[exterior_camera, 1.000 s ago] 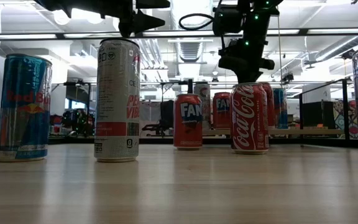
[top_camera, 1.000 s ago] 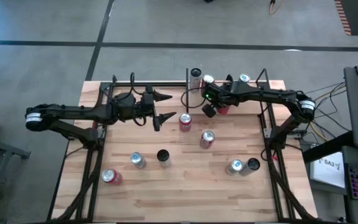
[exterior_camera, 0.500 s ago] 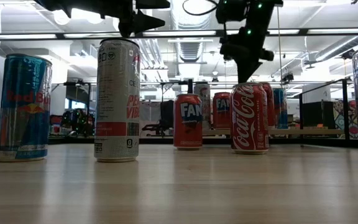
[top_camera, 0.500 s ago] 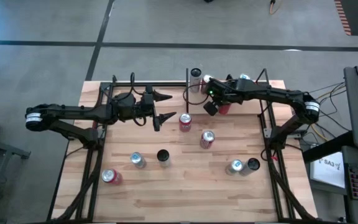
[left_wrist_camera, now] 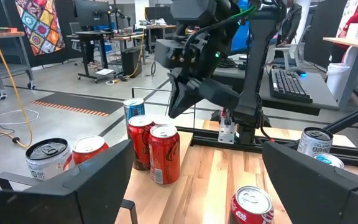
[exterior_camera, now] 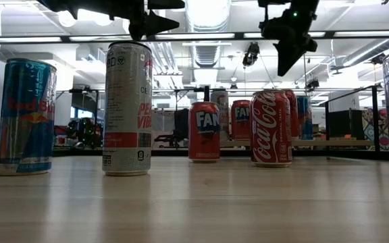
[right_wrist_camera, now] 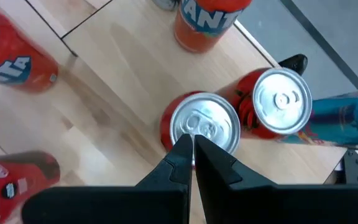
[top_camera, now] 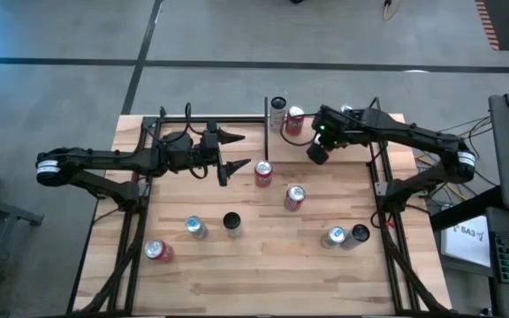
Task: Place canned beverage on shelf
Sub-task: Put the red black soda can on the shelf aligned with the other red black soda can
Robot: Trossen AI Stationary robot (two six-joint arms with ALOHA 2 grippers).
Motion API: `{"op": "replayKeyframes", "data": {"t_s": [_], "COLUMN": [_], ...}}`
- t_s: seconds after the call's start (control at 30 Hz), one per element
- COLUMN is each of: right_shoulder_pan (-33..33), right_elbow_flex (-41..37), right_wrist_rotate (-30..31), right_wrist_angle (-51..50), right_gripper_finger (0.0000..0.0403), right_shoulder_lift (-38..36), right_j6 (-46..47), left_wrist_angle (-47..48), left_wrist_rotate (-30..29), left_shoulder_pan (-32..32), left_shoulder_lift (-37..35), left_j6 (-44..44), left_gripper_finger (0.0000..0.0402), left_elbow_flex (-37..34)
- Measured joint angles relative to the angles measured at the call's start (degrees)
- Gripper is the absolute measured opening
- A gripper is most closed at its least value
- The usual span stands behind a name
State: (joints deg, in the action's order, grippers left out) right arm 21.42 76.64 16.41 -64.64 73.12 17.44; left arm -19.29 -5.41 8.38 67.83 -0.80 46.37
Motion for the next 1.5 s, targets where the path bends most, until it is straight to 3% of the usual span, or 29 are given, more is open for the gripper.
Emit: {"op": "replayKeyframes", "data": {"t_s": [0.57,0.73,1.5], "right_shoulder_pan": [1.3,1.7,1.7], "right_elbow_flex": [-6.7,-8.4,-8.6], "right_wrist_rotate": [0.4,4.2,4.2], "right_wrist_angle": [2.8,3.2,1.0], "right_gripper_finger": [0.0009,0.0009,0.0009], "right_shoulder_lift": [-0.9,-0.6,-1.4], "right_j6": [1.3,2.1,5.8], "left_wrist_angle": [0.1,0.1,-3.8], "left_wrist_rotate": [0.0,0.0,1.1], "left_shoulder_pan": [-0.1,-0.1,-0.2], "left_shoulder_lift": [0.0,0.0,2.5], "left_j6": [-1.3,-1.4,-1.9], "left_gripper_finger": [0.0341,0.0341,0.0341], "left_elbow_flex": [0.0,0.0,0.0]}}
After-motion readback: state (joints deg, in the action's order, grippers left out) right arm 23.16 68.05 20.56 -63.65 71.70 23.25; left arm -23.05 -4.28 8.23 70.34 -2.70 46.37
